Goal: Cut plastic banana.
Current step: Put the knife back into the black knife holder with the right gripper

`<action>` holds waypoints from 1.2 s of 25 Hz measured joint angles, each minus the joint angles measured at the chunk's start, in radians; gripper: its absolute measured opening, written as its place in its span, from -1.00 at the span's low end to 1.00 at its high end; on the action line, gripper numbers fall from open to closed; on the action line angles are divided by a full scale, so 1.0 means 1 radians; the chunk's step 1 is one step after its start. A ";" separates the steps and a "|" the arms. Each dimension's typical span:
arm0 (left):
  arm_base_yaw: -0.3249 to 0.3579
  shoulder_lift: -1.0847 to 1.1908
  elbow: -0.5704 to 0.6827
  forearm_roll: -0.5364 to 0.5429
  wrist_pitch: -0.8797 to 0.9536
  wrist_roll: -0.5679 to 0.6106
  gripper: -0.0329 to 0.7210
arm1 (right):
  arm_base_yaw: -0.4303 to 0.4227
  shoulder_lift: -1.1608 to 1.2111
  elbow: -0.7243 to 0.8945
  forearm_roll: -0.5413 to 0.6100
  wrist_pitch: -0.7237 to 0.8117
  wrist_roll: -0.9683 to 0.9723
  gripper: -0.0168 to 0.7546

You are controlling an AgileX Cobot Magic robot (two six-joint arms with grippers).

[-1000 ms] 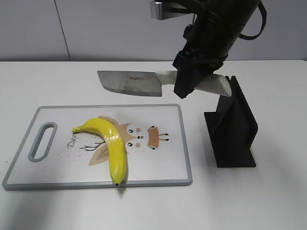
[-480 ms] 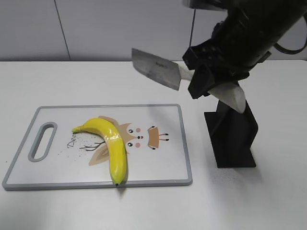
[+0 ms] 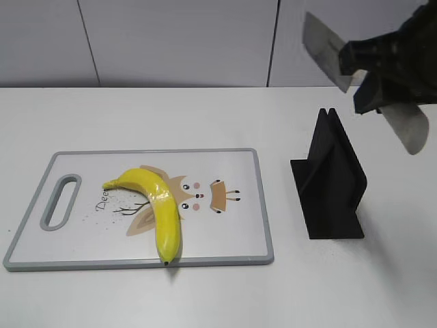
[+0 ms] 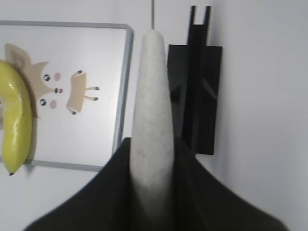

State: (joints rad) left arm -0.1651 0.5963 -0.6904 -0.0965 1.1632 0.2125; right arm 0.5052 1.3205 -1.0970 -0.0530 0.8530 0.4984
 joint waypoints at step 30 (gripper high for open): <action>0.000 -0.601 0.198 0.010 -0.079 0.000 0.47 | 0.001 0.063 0.204 -0.106 -0.134 0.118 -0.47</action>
State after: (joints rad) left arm -0.1651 -0.0048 -0.4927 -0.0865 1.0839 0.2125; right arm 0.5060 1.3839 -0.8934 -0.1590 0.7185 0.6164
